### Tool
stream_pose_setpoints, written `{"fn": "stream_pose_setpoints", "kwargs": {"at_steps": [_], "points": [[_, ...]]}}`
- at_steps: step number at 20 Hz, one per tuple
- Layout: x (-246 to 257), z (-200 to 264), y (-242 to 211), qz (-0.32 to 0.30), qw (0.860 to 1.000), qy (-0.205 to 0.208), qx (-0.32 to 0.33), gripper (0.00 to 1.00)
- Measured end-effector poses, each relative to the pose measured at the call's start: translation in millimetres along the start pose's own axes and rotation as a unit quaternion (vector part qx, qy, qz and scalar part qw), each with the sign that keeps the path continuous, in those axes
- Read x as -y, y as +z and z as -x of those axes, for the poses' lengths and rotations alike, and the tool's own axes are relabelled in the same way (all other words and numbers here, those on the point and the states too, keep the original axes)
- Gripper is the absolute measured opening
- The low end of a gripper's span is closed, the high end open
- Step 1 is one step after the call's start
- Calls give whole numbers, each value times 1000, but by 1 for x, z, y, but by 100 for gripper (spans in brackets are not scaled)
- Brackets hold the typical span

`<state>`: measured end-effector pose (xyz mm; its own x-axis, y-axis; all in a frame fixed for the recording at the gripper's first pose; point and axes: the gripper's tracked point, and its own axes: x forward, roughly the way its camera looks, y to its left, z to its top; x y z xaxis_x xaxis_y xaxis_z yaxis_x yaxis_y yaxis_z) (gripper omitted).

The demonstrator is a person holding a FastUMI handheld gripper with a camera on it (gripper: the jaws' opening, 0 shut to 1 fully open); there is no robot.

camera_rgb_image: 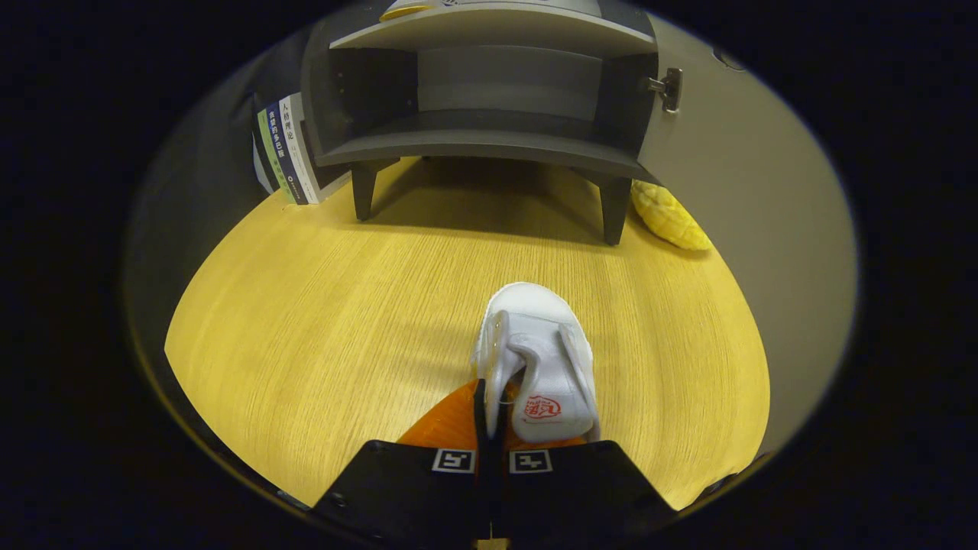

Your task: Open the shoe cabinet door, grab the shoes and put them into the shoe cabinet, then close the shoe cabinet door.

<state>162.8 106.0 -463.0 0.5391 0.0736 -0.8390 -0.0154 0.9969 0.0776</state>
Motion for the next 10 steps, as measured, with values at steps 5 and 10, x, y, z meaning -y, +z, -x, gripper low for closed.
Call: {"fn": "stream_pose_setpoints", "kwargs": {"at_steps": [5, 10], "points": [[-10, 46, 37, 33, 998, 3, 50, 2], [-22, 98, 105, 39, 992, 14, 122, 2]]}}
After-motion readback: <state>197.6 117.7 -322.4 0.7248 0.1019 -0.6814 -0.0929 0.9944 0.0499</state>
